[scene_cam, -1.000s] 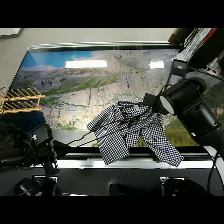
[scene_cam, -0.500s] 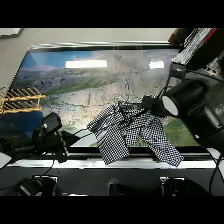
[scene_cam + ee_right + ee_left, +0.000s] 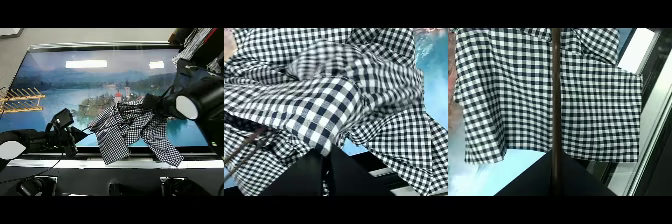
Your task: Fold the clothes and pants, and hang the long-sleeved shirts on hangers.
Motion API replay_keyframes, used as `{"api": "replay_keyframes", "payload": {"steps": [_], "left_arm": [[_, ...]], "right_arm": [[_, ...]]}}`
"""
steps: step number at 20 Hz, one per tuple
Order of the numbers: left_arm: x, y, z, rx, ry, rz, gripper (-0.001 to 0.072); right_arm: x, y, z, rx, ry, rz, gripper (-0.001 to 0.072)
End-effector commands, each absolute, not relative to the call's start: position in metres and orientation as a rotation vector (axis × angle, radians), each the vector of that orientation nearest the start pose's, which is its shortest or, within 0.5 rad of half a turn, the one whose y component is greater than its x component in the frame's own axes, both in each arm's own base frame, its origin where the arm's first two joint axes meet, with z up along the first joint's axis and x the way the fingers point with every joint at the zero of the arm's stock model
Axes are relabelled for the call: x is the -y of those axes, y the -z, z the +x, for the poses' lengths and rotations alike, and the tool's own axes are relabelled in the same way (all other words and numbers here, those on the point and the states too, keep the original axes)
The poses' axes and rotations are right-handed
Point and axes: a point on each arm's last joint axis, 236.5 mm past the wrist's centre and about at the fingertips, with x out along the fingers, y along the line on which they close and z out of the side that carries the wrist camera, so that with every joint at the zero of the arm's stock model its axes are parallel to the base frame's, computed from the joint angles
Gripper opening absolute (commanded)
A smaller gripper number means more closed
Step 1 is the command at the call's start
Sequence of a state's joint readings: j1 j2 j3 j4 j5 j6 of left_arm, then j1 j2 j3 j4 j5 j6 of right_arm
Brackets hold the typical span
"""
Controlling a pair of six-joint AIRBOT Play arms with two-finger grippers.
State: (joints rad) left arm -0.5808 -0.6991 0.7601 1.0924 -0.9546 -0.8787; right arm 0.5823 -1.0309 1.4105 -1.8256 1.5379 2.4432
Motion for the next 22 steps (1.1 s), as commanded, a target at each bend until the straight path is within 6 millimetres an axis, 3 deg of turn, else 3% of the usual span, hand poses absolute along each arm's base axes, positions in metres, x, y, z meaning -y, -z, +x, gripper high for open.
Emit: {"api": "replay_keyframes", "payload": {"steps": [1, 5, 7, 10, 15, 22], "left_arm": [[0.256, -0.095, 0.207, -0.633, 1.141, 0.449, 0.0019], [0.259, -0.088, 0.213, -0.64, 1.138, 0.457, 0.0019], [0.264, -0.094, 0.221, -0.603, 1.123, 0.433, 0.0019], [0.28, -0.104, 0.22, -0.549, 1.169, 0.38, 0.0019], [0.3, -0.106, 0.215, -0.532, 1.249, 0.306, 0.0019], [0.306, -0.105, 0.229, -0.522, 1.216, 0.261, 0.0019]], "right_arm": [[-0.13, -0.182, 0.294, -1.079, 0.148, 0.32, 0.0026], [-0.132, -0.187, 0.274, -1.155, 0.123, 0.303, 0.0026], [-0.129, -0.184, 0.267, -1.183, 0.125, 0.276, 0.0026], [-0.128, -0.188, 0.278, -1.138, 0.117, 0.264, 0.0026], [-0.132, -0.192, 0.286, -1.1, 0.095, 0.275, 0.0027], [-0.145, -0.191, 0.28, -1.132, 0.038, 0.288, 0.0027]]}}
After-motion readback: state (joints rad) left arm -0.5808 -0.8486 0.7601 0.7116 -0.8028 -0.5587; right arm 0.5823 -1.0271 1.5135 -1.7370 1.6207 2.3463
